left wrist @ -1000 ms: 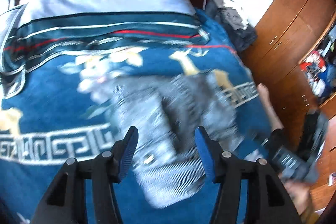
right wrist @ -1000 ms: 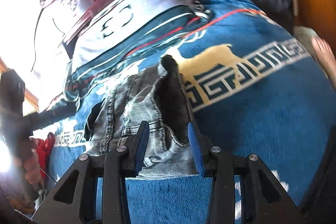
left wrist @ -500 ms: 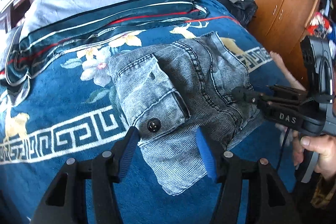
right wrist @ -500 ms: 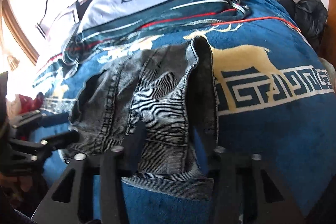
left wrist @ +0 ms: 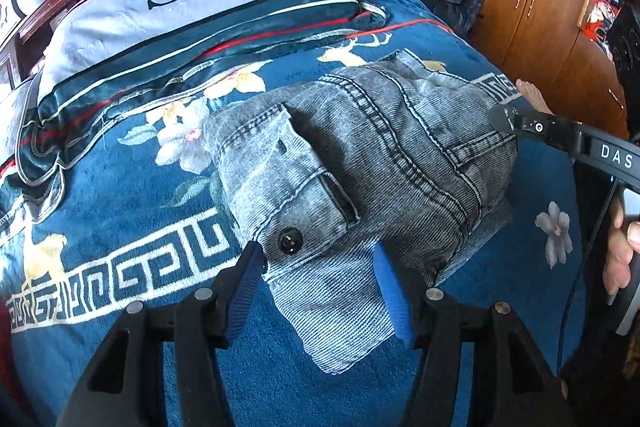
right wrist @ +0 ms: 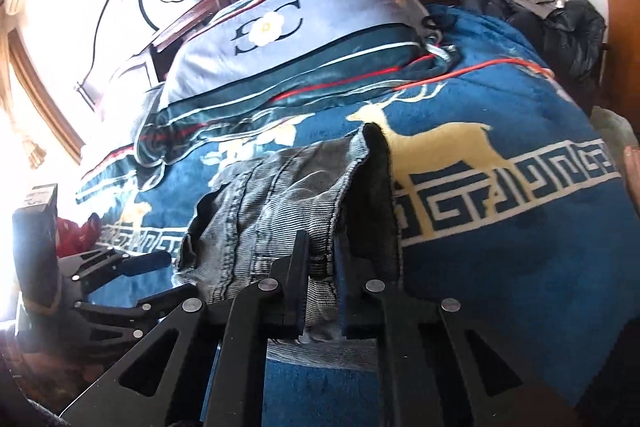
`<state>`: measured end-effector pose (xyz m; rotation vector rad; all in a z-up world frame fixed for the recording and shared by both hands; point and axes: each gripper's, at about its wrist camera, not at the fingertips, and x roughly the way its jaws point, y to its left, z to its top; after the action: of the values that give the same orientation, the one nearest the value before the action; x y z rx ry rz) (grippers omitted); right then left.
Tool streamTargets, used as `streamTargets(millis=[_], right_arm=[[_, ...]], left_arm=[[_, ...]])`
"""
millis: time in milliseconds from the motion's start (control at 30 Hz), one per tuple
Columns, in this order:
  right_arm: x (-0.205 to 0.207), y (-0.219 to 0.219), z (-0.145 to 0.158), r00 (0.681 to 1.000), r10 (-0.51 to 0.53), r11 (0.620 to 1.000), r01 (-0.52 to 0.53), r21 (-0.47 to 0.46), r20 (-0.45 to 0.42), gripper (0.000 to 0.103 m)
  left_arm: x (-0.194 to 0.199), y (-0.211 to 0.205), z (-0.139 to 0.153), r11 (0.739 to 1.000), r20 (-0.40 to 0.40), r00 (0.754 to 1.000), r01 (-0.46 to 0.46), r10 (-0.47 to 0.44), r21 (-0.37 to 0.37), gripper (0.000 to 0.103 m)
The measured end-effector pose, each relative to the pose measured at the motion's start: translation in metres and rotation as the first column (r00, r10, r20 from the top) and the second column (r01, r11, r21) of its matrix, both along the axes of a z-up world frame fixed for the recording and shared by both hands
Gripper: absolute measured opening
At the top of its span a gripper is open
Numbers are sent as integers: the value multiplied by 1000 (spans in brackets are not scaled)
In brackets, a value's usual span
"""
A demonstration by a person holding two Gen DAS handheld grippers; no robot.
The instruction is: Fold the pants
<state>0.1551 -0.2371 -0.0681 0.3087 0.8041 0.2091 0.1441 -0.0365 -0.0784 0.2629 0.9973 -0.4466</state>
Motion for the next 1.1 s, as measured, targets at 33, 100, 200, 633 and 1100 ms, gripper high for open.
streamTargets(millis=[33,100,200,633,1100], right_arm=[[0,0,-3,1000,-8,1000,7,-10,-12,11],[2,0,-12,999,-15,1000,14,-20,-43,11],[6,3,-29,996,-15,999,12,-37,-93,11],[14,8,-64,984,-1,992,-21,-121,-177,12],[-4,-12,-24,987,41,999,-40,14,-156,45]], left_arm=[[1,0,-1,1000,-9,1000,0,0,0,60],[1,-1,-4,1000,-11,1000,4,-4,9,60],[-1,-4,-8,999,-3,1000,17,-17,32,60],[-2,-8,-23,999,-2,1000,24,-24,46,61],[-15,19,-3,997,10,1000,-29,29,-68,64]])
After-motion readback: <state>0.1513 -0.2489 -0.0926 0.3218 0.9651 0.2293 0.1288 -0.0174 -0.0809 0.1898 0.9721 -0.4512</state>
